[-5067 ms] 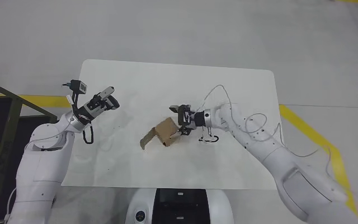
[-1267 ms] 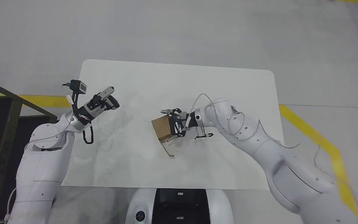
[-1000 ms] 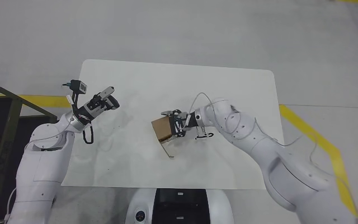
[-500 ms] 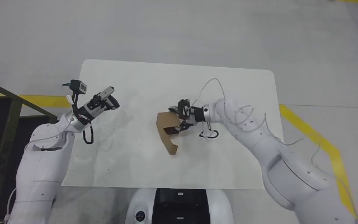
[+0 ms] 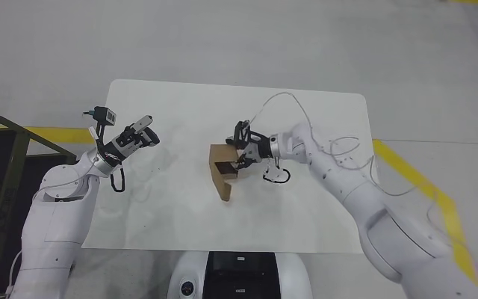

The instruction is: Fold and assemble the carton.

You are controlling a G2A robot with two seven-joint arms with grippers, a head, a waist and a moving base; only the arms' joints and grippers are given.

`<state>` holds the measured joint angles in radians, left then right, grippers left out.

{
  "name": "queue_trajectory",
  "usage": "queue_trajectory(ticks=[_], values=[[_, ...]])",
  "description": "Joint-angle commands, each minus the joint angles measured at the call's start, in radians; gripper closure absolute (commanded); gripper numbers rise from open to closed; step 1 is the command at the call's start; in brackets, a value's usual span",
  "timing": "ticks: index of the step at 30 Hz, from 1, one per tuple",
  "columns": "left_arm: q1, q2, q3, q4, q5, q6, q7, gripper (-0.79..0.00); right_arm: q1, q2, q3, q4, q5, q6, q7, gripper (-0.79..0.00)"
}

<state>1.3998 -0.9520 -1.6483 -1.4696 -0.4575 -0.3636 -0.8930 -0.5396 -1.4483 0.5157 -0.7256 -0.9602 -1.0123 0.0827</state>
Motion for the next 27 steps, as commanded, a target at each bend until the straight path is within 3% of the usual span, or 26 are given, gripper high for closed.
queue_trajectory(ticks=[1,3,9,17,19,21,27], values=[[0.000,0.000,0.000,0.000,0.000,0.000,0.000,-0.785,-0.004,0.022,0.004,-0.049,0.097,0.000,0.093,-0.622],[0.000,0.000,0.000,0.000,0.000,0.000,0.000,-0.785,-0.014,0.044,0.016,-0.088,0.179,0.000,0.155,-0.776],[0.000,0.000,0.000,0.000,0.000,0.000,0.000,-0.785,-0.057,0.096,0.056,-0.159,0.389,0.000,0.306,-0.785],[0.000,0.000,0.000,0.000,0.000,0.000,0.000,-0.785,-0.080,0.140,0.105,-0.216,0.544,0.036,0.487,-0.785],[0.000,0.000,0.000,0.000,0.000,0.000,0.000,-0.785,-0.075,0.153,0.139,-0.253,0.502,0.040,0.456,-0.785],[0.000,0.000,0.000,0.000,0.000,0.000,0.000,-0.785,-0.082,0.169,0.170,-0.329,0.342,0.000,0.392,-0.785],[0.000,0.000,0.000,0.000,0.000,0.000,0.000,-0.785,-0.216,0.229,0.235,-0.513,-0.045,0.000,0.081,-0.785]])
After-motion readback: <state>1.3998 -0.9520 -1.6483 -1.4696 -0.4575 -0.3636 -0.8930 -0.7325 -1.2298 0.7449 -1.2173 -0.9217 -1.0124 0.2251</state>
